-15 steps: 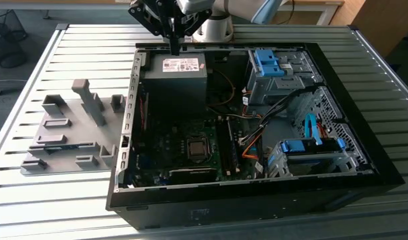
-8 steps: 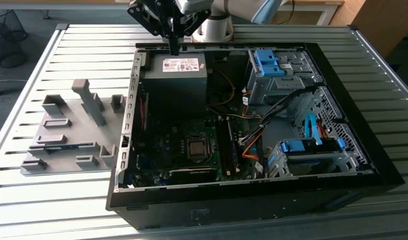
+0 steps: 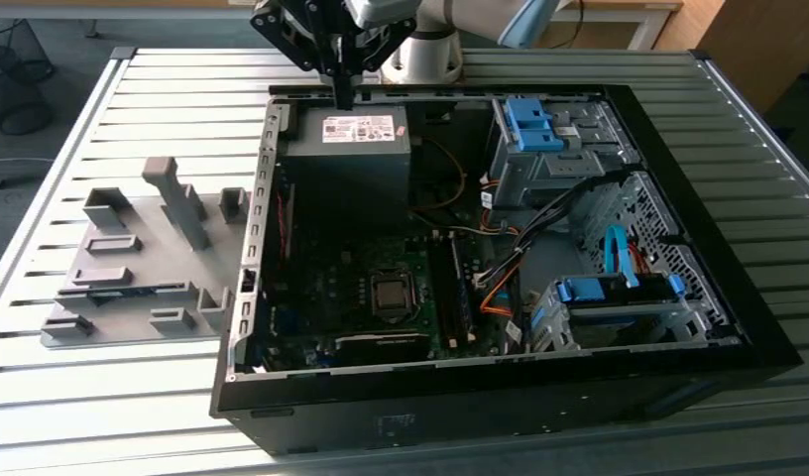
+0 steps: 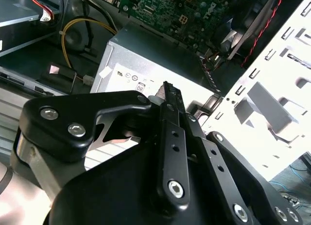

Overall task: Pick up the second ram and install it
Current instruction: 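Reach for the second ram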

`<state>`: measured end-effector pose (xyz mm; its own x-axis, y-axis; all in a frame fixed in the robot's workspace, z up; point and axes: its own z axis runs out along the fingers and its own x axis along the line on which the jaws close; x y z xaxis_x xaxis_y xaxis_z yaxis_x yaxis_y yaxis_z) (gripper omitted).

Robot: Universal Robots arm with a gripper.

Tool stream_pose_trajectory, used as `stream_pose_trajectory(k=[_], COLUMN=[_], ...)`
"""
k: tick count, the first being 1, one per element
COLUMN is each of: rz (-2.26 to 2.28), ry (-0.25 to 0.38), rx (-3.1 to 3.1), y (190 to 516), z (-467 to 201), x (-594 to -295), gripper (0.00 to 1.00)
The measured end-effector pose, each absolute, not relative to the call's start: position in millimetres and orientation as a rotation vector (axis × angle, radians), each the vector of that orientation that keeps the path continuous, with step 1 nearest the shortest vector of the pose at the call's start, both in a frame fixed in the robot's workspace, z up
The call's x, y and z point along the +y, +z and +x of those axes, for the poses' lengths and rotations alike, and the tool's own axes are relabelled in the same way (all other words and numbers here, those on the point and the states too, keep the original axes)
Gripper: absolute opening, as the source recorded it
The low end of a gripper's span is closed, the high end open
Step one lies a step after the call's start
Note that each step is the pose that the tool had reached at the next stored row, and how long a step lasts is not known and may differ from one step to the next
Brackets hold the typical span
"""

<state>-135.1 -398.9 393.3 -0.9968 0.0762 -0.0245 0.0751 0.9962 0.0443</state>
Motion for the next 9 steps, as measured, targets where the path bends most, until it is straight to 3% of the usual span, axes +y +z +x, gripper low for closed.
stream_pose_trajectory(k=[9], rz=[0.118], ry=[0.068], rx=[3.112], y=[393.3], z=[-137.1], x=[-398.9], gripper=[0.1])
